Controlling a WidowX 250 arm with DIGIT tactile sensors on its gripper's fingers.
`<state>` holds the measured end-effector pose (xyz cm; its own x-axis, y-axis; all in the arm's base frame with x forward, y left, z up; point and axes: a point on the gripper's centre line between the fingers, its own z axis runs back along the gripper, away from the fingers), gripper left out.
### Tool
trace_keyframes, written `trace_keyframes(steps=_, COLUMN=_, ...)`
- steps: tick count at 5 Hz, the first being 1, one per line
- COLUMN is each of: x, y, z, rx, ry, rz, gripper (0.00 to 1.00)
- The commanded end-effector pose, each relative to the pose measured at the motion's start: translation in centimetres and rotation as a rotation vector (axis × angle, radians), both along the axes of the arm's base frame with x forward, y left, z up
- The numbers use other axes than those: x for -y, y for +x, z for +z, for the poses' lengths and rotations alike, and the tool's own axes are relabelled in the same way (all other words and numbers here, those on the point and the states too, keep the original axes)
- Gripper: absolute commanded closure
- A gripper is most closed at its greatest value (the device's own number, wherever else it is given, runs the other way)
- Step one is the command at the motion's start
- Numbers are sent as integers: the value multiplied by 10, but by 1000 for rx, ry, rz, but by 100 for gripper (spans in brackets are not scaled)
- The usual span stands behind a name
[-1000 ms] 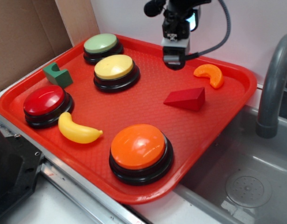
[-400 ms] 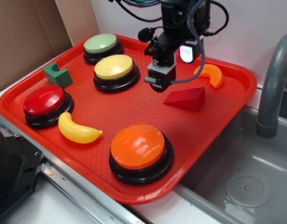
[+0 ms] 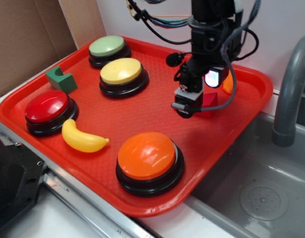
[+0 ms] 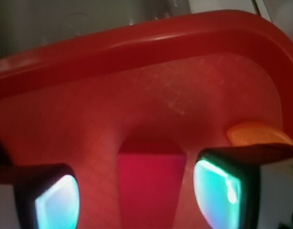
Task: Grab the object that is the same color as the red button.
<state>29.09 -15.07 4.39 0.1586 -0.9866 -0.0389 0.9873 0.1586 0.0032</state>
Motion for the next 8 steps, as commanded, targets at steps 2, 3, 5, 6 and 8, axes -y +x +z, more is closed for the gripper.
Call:
trace_keyframes(steps=2, x=1, y=-22, z=-13, rx=-1, ry=-4, rz=19, gripper=69)
trace_keyframes(steps=3, x=4, y=-29, z=-20, rx=-4, ry=-16, rz=26, gripper=100)
trace_keyframes(steps=5, x=0, y=-42, z=15, rx=58, ry=20, rz=144, gripper=100)
trace_keyframes(steps=6, x=-36, y=-55, z=63, rx=115, ry=37, rz=395, gripper=100)
trace_keyframes(steps=8, x=-71, y=-91, z=152, rx=47, ry=201, rz=884, gripper=100)
